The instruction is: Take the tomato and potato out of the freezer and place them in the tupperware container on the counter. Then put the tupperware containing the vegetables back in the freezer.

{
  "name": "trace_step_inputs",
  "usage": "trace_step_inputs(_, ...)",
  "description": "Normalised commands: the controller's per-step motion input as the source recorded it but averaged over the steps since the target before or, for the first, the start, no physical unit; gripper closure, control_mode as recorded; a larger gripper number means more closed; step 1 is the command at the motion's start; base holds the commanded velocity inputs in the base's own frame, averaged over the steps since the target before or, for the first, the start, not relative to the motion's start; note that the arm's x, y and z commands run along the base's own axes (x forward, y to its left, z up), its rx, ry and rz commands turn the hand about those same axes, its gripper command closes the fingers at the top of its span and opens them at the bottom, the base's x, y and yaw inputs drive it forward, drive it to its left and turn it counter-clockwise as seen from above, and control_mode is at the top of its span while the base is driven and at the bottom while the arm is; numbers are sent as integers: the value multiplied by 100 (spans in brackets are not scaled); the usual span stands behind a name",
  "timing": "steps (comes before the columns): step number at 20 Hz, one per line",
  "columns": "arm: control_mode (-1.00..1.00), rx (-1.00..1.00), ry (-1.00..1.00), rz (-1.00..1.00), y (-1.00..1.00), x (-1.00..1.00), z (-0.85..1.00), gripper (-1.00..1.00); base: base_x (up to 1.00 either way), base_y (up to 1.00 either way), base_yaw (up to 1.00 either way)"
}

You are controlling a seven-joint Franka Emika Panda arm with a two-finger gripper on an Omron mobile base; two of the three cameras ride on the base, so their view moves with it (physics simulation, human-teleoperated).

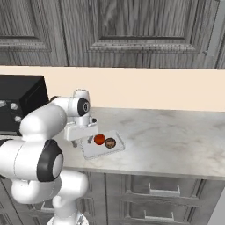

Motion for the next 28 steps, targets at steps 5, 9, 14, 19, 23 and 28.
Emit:
trace_step_inputs(5,-100,4,0,-12,32,10,-26,-100,0,0,0)
trace_step_inputs(9,-100,1,-4,-8,8,11,-31,-100,0,0,0)
trace_step_inputs(14,-100,-4,-16,-8,0,32,-40,-100,0,0,0)
trace_step_inputs(19,-100,-2,-13,0,0,21,-26,-100,0,0,0)
trace_step_inputs(23,-100,0,-3,0,0,0,-21,-100,0,0,0)
trace_step_inputs(28,-100,0,0,0,0,2,-24,-100,0,0,0)
